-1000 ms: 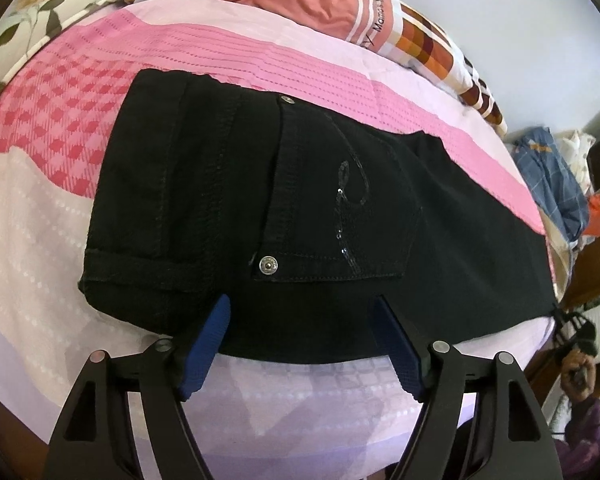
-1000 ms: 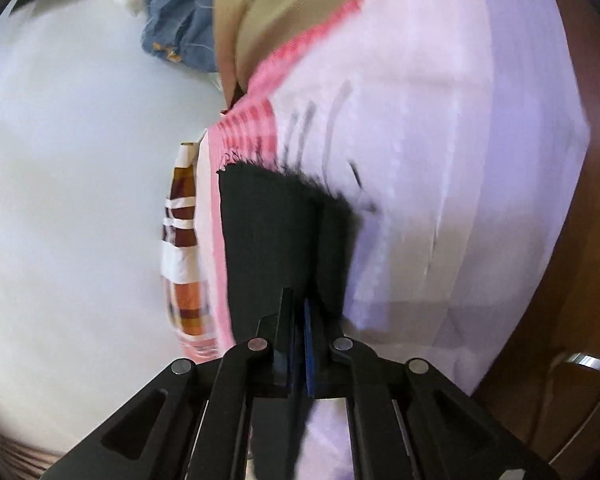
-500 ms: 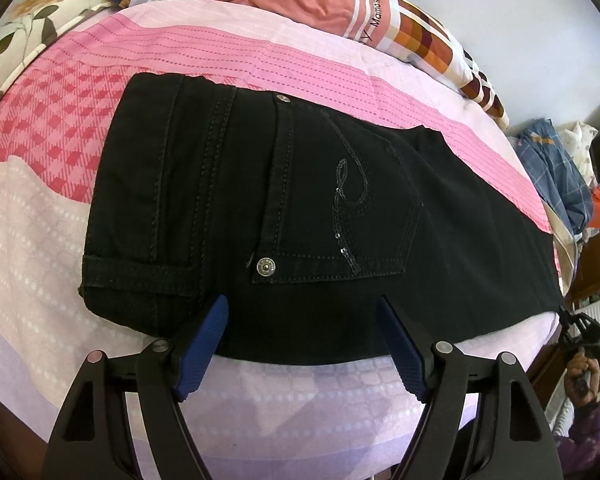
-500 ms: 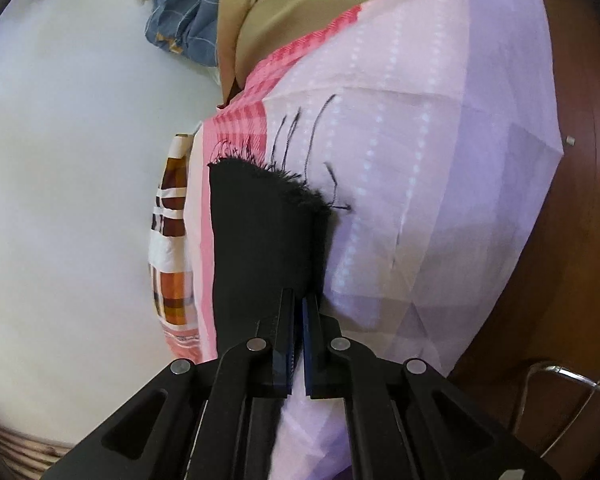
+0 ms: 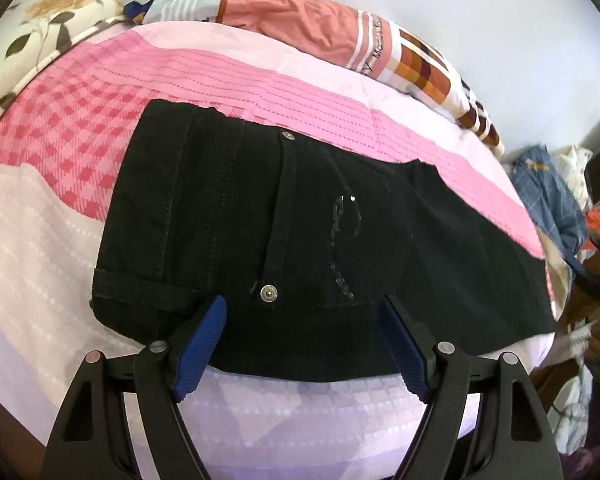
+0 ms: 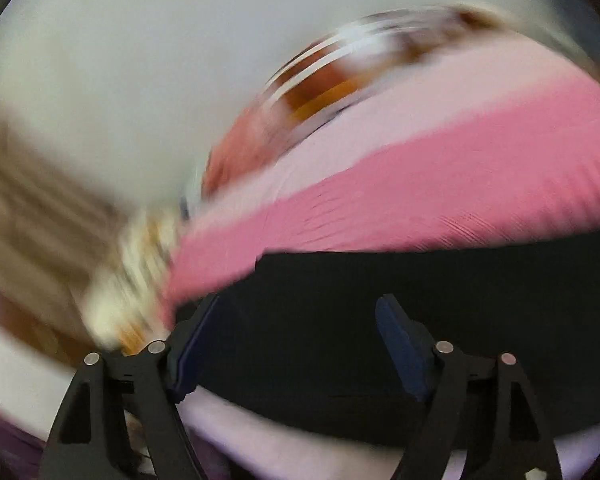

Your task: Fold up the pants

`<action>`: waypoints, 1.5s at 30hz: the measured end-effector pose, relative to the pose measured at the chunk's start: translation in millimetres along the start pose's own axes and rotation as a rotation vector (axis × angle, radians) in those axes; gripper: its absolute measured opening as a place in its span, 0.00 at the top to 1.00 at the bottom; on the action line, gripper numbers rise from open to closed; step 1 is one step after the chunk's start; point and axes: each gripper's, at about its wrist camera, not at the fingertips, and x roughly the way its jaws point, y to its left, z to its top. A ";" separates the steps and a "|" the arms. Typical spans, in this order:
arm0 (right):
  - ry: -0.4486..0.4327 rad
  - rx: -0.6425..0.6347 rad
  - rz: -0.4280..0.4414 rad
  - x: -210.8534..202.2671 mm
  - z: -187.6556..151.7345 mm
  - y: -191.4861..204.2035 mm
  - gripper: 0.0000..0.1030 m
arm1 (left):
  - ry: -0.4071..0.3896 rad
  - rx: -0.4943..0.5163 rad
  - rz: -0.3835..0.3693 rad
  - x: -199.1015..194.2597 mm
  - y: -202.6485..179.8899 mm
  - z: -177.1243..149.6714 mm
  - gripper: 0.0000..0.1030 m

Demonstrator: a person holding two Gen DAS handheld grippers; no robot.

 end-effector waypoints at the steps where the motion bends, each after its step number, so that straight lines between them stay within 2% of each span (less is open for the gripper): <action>1: 0.049 -0.098 -0.009 30.7 11.6 20.3 0.26 | -0.008 -0.009 -0.006 -1.0 0.9 0.3 0.24; 3: 0.150 -0.209 0.038 86.1 28.0 48.7 0.28 | -0.016 -0.012 -0.005 -4.1 0.9 1.4 0.24; 6: 0.266 -0.343 0.017 151.3 42.3 75.4 0.51 | -0.040 0.007 0.023 -14.0 0.3 2.8 0.24; 8: 0.328 -0.385 0.018 181.6 45.0 84.6 0.52 | -0.073 0.022 0.069 -22.9 0.1 4.4 0.24; 12: 0.415 -0.443 0.017 216.0 46.2 88.8 0.53 | -0.115 -0.016 0.123 -37.1 13.9 6.7 0.24; 14: 0.462 -0.453 0.004 227.5 46.3 82.9 0.57 | -0.127 -0.063 0.135 -42.4 26.0 7.4 0.24; 15: 0.489 -0.456 0.005 235.0 44.4 80.7 0.65 | -0.130 -0.077 0.140 -43.6 30.7 7.9 0.24; 16: 0.505 -0.459 0.009 240.1 43.6 80.8 0.77 | -0.130 -0.085 0.151 -43.6 33.8 8.7 0.24; 18: 0.538 -0.505 0.018 245.8 39.8 88.3 0.84 | -0.128 -0.091 0.193 -44.5 40.6 9.0 0.24; 21: 0.534 -0.541 -0.005 247.6 38.0 94.3 0.87 | -0.134 -0.095 0.246 -46.3 51.9 9.4 0.24; 25: 0.455 -0.484 -0.008 239.7 46.5 88.7 0.93 | -0.126 -0.145 0.282 -44.0 70.2 8.4 0.24; 28: 0.389 -0.369 -0.013 242.1 54.7 67.5 0.94 | -0.131 -0.190 0.299 -43.0 82.4 6.5 0.24; 32: 0.327 -0.260 0.044 243.6 54.7 46.6 0.95 | -0.130 -0.221 0.323 -48.7 97.7 0.0 0.24; 34: 0.301 -0.151 0.137 241.8 54.1 24.3 0.96 | -0.125 -0.221 0.329 -54.0 101.2 -5.1 0.24; 36: 0.294 -0.085 0.185 242.5 55.2 13.6 0.96 | -0.106 -0.215 0.299 -59.0 103.4 -11.8 0.24; 41: 0.239 -0.220 0.082 239.4 46.7 41.4 0.94 | -0.098 -0.172 0.155 -65.8 89.8 -24.6 0.24; 43: 0.239 -0.197 0.094 240.3 48.1 38.4 0.94 | -0.089 -0.147 0.132 -60.3 82.7 -22.3 0.24; 45: 0.239 -0.191 0.098 241.0 48.8 36.9 0.94 | -0.047 -0.147 0.108 -48.7 79.9 -18.9 0.24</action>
